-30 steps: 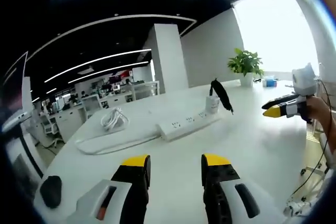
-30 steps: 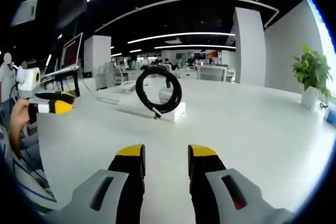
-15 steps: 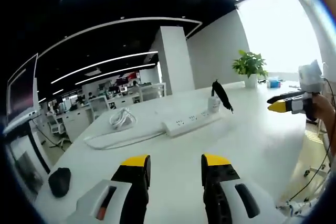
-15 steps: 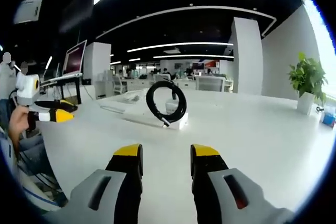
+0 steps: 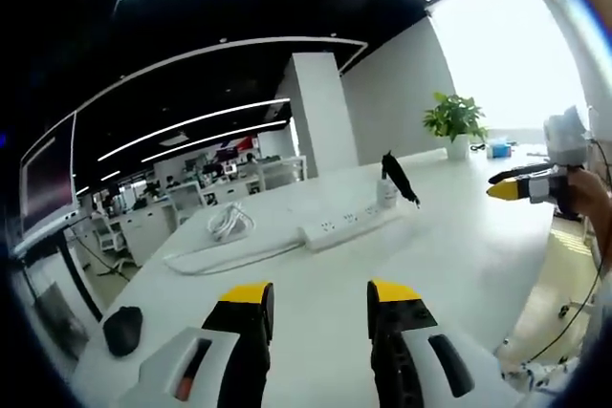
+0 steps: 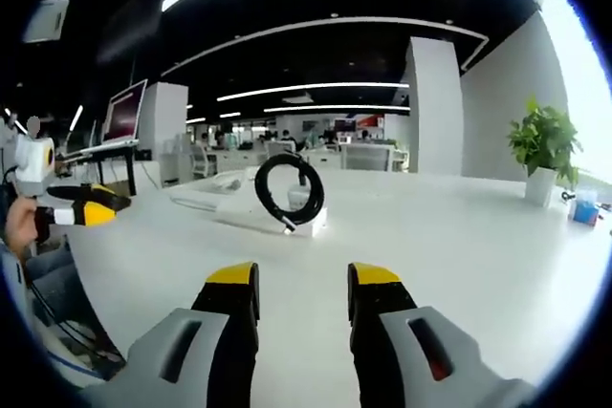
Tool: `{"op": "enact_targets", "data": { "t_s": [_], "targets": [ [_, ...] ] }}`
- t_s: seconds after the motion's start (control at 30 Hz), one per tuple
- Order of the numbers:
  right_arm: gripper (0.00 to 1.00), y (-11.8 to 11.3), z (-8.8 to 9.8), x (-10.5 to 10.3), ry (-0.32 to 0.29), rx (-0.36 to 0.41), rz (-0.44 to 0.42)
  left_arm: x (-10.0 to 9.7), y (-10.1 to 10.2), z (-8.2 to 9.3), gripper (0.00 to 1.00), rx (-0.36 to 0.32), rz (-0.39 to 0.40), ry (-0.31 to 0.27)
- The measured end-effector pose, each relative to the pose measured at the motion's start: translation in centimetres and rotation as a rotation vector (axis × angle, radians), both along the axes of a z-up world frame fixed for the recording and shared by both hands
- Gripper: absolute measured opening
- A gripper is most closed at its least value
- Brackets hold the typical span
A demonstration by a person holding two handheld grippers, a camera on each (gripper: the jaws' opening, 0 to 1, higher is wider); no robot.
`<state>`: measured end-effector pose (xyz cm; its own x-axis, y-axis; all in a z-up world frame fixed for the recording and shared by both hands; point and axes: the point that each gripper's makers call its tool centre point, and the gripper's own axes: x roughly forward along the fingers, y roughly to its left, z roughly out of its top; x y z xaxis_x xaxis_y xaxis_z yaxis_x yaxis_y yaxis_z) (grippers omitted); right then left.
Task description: Straighten the power strip on the desk, plug the charger into it
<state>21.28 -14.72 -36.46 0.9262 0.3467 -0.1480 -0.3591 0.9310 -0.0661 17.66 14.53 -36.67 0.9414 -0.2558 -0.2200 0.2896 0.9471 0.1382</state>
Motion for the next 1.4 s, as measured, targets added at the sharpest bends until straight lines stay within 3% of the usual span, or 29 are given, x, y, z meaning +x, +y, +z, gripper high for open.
{"op": "enact_targets", "data": {
  "t_s": [0.63,1.4],
  "targets": [
    [0.36,1.8,0.5,-1.0,0.003,-0.017,-0.014,-1.1,0.6,-0.4,0.41,0.02,-0.024,0.003],
    [0.36,1.9,-0.2,-1.3,0.023,-0.016,-0.001,-1.5,0.2,-0.3,0.42,0.03,-0.023,0.009]
  ]
}}
